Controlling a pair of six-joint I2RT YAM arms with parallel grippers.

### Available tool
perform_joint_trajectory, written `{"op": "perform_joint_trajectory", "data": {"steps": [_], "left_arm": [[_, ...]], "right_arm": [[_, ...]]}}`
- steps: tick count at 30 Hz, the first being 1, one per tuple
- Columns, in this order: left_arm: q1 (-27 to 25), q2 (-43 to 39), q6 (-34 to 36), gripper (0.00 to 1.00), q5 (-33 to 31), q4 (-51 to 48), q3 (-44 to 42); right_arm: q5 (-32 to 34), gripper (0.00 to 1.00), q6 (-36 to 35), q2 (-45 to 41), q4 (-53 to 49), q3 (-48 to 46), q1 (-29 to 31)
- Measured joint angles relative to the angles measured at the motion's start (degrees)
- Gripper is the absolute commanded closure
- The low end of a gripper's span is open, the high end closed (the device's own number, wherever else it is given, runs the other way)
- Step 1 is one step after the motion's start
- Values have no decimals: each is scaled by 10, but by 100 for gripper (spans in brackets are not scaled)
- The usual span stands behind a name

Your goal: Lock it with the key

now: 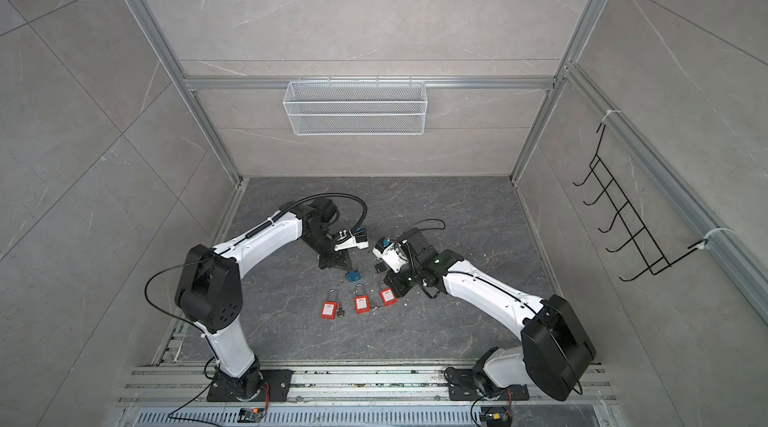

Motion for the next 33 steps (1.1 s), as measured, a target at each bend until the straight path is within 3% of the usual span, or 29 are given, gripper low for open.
{"op": "perform_joint_trajectory", "data": {"steps": [17, 22, 28, 33], "left_arm": [[0, 108, 16, 100, -17, -42, 55], [0, 122, 12, 83, -23, -35, 64], [6, 123, 6, 79, -33, -22, 64], [15, 123, 2, 62, -35, -5, 65]], "right_arm": [[-23, 100, 35, 52, 43, -8, 0], [-35, 100, 49, 64, 48, -4, 0], [-40, 100, 61, 85, 47, 16, 0], [-44, 100, 71, 109, 45, 44, 0]]}}
